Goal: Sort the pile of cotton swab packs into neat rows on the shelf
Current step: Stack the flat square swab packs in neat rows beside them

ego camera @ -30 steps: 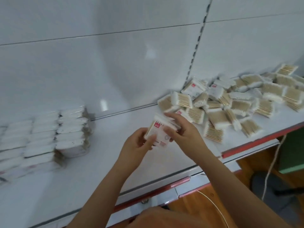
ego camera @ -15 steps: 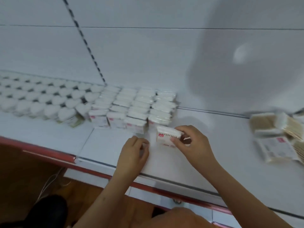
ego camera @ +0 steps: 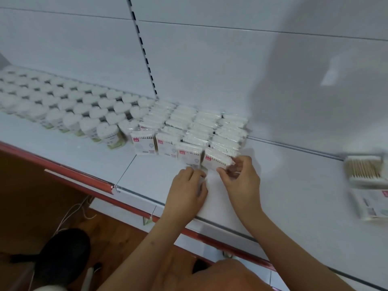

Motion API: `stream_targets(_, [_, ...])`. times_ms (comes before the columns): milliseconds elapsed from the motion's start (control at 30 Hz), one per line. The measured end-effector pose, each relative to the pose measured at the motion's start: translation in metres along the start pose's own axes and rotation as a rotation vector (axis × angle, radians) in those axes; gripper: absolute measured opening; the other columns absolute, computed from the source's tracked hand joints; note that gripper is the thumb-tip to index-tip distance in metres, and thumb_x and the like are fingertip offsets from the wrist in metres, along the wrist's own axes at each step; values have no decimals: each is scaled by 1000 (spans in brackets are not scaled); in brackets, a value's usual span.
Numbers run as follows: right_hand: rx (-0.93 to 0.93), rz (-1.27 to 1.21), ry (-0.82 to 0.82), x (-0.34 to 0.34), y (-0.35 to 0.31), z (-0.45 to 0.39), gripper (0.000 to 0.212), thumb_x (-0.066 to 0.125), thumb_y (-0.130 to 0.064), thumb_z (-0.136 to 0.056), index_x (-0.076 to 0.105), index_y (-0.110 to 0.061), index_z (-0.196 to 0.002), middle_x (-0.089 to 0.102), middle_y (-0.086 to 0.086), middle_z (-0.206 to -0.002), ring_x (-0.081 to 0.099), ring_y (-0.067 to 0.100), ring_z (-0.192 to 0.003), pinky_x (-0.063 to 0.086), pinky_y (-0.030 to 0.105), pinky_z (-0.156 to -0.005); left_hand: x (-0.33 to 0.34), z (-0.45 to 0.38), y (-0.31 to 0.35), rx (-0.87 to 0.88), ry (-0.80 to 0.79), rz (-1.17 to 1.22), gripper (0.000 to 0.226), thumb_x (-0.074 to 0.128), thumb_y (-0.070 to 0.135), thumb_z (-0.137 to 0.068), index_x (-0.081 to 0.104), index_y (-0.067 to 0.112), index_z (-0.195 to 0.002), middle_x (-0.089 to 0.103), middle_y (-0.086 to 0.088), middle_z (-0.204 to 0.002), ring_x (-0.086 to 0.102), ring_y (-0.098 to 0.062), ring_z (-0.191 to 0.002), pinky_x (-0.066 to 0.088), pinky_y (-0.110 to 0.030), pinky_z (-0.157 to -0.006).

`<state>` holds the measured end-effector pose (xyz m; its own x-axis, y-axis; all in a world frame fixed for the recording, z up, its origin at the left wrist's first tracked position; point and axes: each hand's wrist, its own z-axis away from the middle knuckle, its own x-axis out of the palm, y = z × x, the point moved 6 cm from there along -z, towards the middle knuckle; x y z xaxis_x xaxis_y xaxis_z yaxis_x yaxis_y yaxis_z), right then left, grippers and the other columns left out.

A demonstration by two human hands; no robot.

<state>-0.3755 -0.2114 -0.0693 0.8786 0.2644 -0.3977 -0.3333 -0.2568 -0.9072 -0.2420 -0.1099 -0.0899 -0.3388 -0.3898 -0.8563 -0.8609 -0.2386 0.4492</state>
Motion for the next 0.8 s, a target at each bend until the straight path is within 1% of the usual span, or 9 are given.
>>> stream_targets(67, [0,57,-46,-6,6,-2,36,79,-24,-82,52,-22,-106,62,-6,-100,62,2,-87,45,5,-74,1,0,8,87,-49,-25,25,49,26,-92,64,15,-109,56,-1,-97,52,-20,-84,50,-37,-73])
stream_targets(167, [-33,163,-30,-32,11,0,34,74,-20,-86,53,-23,-113,56,-6,-111,57,5,-91,43,7,-76,7,1,28,249,-129,31,26,48,24,-93,66,16,-111,57,2,-99,53,-15,-88,49,-32,-78])
stream_targets(300, [-47,273,148,-91,22,7,33,65,-22,-93,53,-21,-124,52,-7,-120,54,7,-102,46,21,-89,29,-9,76,434,-193,134,28,48,23,-94,65,17,-116,59,3,-108,55,-13,-98,47,-27,-87])
stream_targets(367, [-32,333,231,-124,34,11,35,63,-22,-94,53,-19,-127,51,-5,-122,54,10,-109,46,24,-93,51,-16,107,532,-231,143,33,50,23,-92,63,17,-122,60,0,-117,55,-16,-106,48,-30,-90])
stream_targets(433, [-29,420,318,-162,45,18,37,64,-20,-93,53,-14,-128,53,-2,-123,54,16,-114,45,26,-96,77,-21,140,598,-279,132,41,50,27,-91,61,16,-129,59,-5,-130,53,-22,-120,48,-38,-97])
stream_targets(533, [-12,561,465,-227,55,37,37,66,-15,-90,55,-8,-125,56,6,-122,51,24,-117,40,27,-99,110,-21,185,627,-353,96,51,39,34,-93,59,15,-136,54,-13,-143,48,-33,-133,42,-49,-110])
stream_targets(633, [129,761,569,-293,75,63,45,68,-27,-88,55,-9,-127,55,10,-127,48,30,-119,42,41,-100,129,-21,212,603,-361,69,55,34,36,-92,60,14,-136,52,-17,-145,46,-38,-134,36,-52,-112])
stream_targets(733, [408,830,579,-339,103,97,62,71,-48,-84,53,-11,-131,48,11,-135,43,31,-124,41,42,-101,134,-22,229,576,-334,129,53,37,34,-89,63,13,-130,55,-15,-139,47,-35,-129,37,-51,-108])
stream_targets(800, [457,833,518,-348,118,113,67,73,-54,-80,50,-18,-132,47,6,-133,42,26,-121,43,38,-97,133,-23,243,554,-330,226,50,41,33,-88,61,14,-130,55,-10,-136,45,-28,-127,36,-44,-107])
